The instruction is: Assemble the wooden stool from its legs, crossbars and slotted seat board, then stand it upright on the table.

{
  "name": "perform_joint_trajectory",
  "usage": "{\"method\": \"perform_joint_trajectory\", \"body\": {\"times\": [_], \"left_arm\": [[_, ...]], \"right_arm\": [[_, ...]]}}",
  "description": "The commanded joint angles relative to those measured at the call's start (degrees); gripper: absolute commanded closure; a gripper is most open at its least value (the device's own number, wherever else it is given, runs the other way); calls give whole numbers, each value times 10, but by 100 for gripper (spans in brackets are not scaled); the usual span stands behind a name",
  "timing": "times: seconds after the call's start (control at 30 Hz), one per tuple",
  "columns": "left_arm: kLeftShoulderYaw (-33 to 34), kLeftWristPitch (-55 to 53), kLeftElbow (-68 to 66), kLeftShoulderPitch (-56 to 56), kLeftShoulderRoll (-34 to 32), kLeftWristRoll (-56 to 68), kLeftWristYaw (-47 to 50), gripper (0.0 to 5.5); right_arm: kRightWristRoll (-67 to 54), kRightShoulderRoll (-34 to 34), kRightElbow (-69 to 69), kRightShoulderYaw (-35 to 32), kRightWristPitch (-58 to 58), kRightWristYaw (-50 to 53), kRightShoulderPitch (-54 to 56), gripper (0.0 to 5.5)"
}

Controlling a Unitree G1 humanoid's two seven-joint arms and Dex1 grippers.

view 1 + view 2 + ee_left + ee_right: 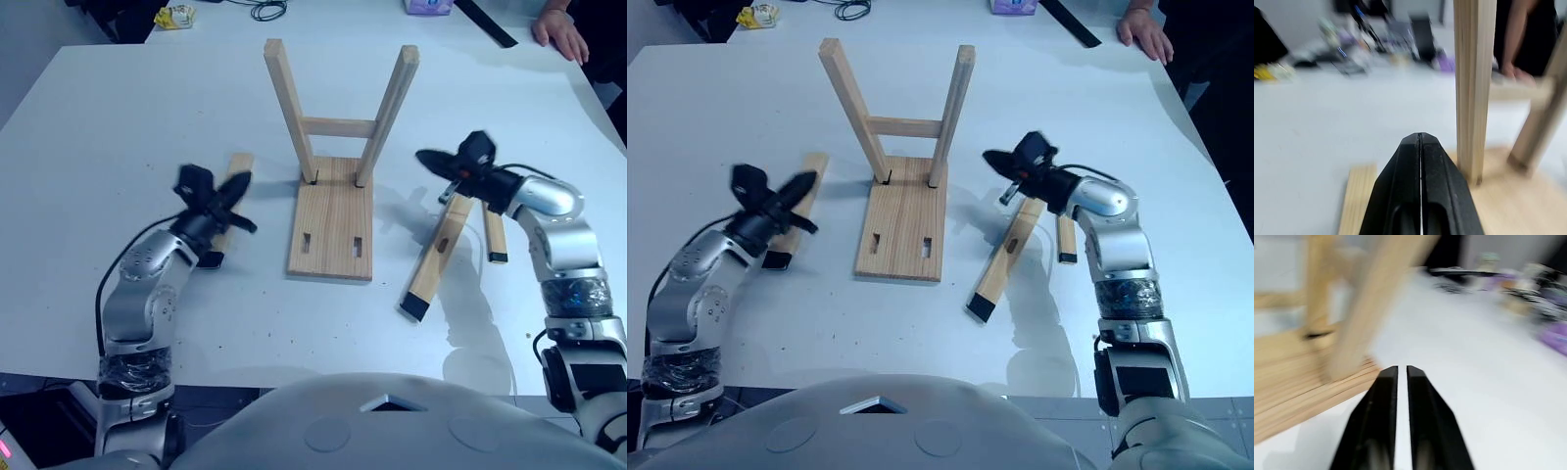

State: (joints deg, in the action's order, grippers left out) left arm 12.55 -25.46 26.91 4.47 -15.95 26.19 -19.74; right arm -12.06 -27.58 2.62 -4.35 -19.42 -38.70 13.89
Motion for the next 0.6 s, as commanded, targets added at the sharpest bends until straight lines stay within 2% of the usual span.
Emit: {"method": "perform_joint_trajectory", "body": {"times": [0.03,0.2,0.4,0.6], "left_arm": [[-37,-14,86,39,60,19,58,550],[-86,-16,147,55,105,34,95,550],[-120,4,160,54,150,15,151,550],[-163,60,139,70,187,-30,177,550]], "right_arm": [[-25,41,87,-31,-131,103,-19,437],[-22,86,142,-53,-260,213,-24,363],[-7,96,164,-66,-377,286,-11,266],[7,34,167,-58,-481,290,19,266]]}}
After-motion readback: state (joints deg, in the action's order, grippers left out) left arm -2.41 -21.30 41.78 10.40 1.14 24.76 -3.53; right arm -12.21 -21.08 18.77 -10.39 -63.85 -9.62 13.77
